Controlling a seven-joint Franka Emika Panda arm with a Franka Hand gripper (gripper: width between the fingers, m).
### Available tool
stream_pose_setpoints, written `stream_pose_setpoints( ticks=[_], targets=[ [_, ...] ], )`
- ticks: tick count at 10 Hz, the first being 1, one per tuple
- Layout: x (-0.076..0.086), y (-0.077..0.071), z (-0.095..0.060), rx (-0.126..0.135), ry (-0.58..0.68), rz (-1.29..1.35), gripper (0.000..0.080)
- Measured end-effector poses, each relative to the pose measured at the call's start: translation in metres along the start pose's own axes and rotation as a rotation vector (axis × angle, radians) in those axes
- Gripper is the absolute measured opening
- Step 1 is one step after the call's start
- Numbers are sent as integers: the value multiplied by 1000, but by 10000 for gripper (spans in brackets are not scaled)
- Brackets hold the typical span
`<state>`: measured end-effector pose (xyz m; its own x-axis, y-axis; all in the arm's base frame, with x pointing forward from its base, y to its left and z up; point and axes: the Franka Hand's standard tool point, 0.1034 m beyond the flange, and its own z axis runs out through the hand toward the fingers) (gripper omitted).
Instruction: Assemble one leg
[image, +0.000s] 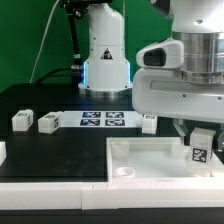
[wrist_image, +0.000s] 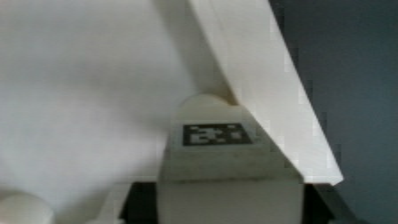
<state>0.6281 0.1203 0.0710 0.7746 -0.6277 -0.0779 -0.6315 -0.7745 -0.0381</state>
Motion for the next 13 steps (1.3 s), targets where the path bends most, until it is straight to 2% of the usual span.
stream_pose_setpoints(
  ticks=[2,4,5,6,7,8,9,10,13],
  targets=[
    [2,1,0,23,-17,367,291],
    [2,0,0,20,-18,586,291],
    [1,0,-1,11,-23,617,291],
    [2,0,-1,14,-22,663,291],
    [2,0,-1,14,-22,640,291],
    [2,0,-1,11,-26,566,395],
    [1,-1,-1,12,-25,489,535],
    [0,-2,-1,13,-25,383,615],
    [-1,-2,-1,16,-22,14,643]
  ],
)
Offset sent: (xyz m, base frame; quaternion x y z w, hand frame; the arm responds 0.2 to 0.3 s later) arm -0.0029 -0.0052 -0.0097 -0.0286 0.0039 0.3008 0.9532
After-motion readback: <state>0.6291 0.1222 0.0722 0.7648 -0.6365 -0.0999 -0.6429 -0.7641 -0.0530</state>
